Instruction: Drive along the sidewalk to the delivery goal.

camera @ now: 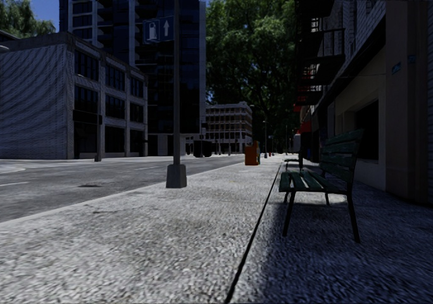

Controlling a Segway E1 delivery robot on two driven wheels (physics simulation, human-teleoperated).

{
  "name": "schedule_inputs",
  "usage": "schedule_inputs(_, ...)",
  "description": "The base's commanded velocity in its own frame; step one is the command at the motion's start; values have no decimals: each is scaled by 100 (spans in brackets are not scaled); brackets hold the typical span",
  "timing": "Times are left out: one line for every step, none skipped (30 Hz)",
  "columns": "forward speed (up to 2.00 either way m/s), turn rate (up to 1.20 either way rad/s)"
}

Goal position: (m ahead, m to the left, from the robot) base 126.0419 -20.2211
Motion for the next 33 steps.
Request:
schedule_inputs(200, 0)
schedule_inputs(200, 44)
schedule_inputs(200, 69)
schedule_inputs(200, 89)
schedule_inputs(200, 93)
schedule_inputs(200, 94)
schedule_inputs(200, 94)
schedule_inputs(200, 94)
schedule_inputs(200, 90)
schedule_inputs(200, 44)
schedule_inputs(200, 44)
schedule_inputs(200, 0)
schedule_inputs(200, 0)
schedule_inputs(200, 0)
schedule_inputs(200, 0)
schedule_inputs(200, 0)
schedule_inputs(200, 0)
schedule_inputs(200, 0)
schedule_inputs(200, 0)
schedule_inputs(200, 0)
schedule_inputs(200, 0)
schedule_inputs(200, 0)
schedule_inputs(200, 0)
schedule_inputs(200, -2)
schedule_inputs(200, -46)
schedule_inputs(200, -120)
schedule_inputs(200, -120)
schedule_inputs(200, -120)
schedule_inputs(200, -120)
schedule_inputs(200, -120)
schedule_inputs(200, -120)
schedule_inputs(200, -120)
schedule_inputs(200, -120)
